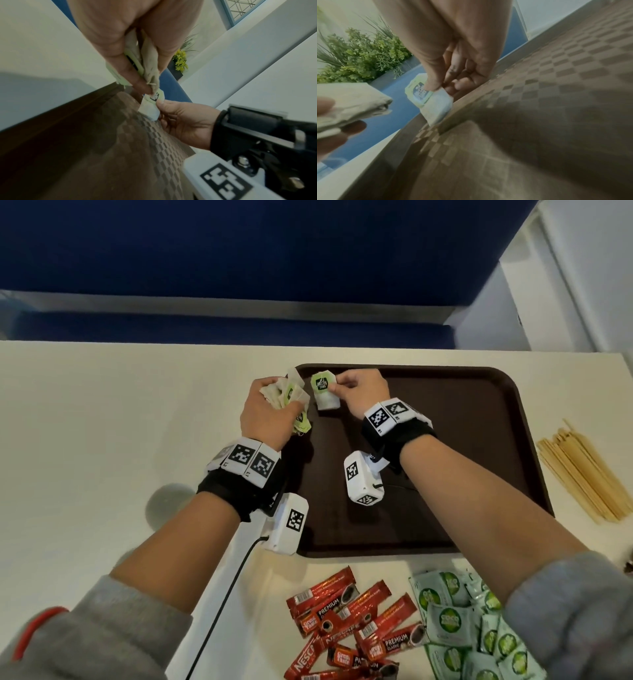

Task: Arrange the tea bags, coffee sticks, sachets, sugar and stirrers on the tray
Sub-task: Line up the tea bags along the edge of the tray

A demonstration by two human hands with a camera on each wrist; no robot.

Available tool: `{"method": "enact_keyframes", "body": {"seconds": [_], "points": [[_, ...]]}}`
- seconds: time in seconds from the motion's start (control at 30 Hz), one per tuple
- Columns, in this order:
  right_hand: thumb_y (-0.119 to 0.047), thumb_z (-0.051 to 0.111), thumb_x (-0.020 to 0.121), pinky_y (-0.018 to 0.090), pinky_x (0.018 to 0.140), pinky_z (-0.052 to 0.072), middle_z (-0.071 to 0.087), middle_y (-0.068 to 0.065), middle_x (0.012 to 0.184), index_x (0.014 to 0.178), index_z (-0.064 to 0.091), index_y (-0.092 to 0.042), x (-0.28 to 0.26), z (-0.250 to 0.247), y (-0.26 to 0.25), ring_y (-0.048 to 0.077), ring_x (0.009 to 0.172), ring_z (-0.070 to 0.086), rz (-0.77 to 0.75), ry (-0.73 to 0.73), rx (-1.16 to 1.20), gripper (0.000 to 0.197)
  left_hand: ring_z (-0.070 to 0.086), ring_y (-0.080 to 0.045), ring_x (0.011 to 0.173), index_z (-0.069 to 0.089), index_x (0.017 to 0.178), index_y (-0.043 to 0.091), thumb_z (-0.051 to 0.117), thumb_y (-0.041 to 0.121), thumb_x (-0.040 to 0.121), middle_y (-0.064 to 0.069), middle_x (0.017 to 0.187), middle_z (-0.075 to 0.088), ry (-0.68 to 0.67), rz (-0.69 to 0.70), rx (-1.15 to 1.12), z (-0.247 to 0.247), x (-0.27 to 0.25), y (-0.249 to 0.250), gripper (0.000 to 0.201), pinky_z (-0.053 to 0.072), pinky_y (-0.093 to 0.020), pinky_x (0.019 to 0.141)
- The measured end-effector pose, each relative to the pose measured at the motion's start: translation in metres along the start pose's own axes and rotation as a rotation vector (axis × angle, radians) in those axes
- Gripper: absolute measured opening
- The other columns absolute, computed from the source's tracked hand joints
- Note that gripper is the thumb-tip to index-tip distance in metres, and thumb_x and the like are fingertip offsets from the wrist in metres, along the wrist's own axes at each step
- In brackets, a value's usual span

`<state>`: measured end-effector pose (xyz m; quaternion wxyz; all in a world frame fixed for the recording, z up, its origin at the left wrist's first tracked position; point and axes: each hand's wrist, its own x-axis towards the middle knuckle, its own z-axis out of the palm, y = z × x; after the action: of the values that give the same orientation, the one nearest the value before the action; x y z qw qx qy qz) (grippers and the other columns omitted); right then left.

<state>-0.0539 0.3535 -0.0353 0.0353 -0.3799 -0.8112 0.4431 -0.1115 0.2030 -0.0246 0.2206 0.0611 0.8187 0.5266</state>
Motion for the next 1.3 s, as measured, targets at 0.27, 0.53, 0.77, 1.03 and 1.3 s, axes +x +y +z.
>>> {"method": "enact_keyframes", "body": {"seconds": [0.27, 0.53, 0.77, 1.03, 1.3], "points": [[-0.022, 0.070, 0.084, 0.017, 0.072, 0.040, 0.064, -0.002, 0.088, 0.101, 0.071, -0.012, 0.039, 0.020, -0.007, 0.008, 0.083, 0.055, 0.025, 0.011, -0.043, 0.019, 0.066, -0.021, 0.094, 0.049, 0.101, 0.031, 0.075, 0.025, 0.062, 0.005, 0.095, 0.063, -0.010, -0.067, -0.082, -0.006, 0.019, 0.004, 0.048, 0.055, -0.047, 0.086], [-0.011, 0.076, 0.077, 0.036, 0.081, 0.057, 0.065, 0.002, 0.077, 0.086, 0.070, -0.009, 0.046, 0.036, -0.012, 0.022, 0.083, 0.069, 0.082, 0.068, 0.026, 0.011, 0.066, -0.021, 0.095, 0.051, 0.108, 0.022, 0.078, 0.018, 0.071, 0.001, 0.099, 0.064, -0.003, -0.064, -0.099, -0.006, 0.025, 0.000, 0.046, 0.055, -0.047, 0.087], [-0.010, 0.076, 0.075, 0.029, 0.082, 0.054, 0.072, 0.007, 0.085, 0.088, 0.063, -0.011, 0.042, 0.036, -0.013, 0.018, 0.084, 0.068, 0.066, 0.098, 0.029, 0.018, 0.066, -0.021, 0.095, 0.050, 0.107, 0.023, 0.079, 0.019, 0.072, 0.005, 0.095, 0.062, -0.013, -0.072, -0.119, -0.003, 0.026, -0.004, 0.045, 0.054, -0.047, 0.088], [-0.004, 0.072, 0.076, 0.030, 0.081, 0.054, 0.072, 0.008, 0.084, 0.097, 0.059, -0.012, 0.040, 0.035, -0.013, 0.019, 0.085, 0.068, 0.061, 0.089, 0.060, 0.026, 0.065, -0.019, 0.095, 0.052, 0.112, 0.017, 0.078, 0.019, 0.075, 0.004, 0.096, 0.062, -0.003, -0.053, -0.091, -0.003, 0.025, -0.003, 0.046, 0.054, -0.044, 0.089], [-0.005, 0.067, 0.078, 0.022, 0.078, 0.049, 0.066, -0.004, 0.070, 0.107, 0.058, -0.010, 0.037, 0.032, -0.012, 0.011, 0.082, 0.062, 0.035, 0.072, 0.031, 0.030, 0.065, -0.022, 0.095, 0.052, 0.111, 0.017, 0.076, 0.015, 0.075, 0.002, 0.095, 0.061, -0.020, -0.066, -0.083, -0.001, 0.024, -0.007, 0.043, 0.054, -0.047, 0.088]]}}
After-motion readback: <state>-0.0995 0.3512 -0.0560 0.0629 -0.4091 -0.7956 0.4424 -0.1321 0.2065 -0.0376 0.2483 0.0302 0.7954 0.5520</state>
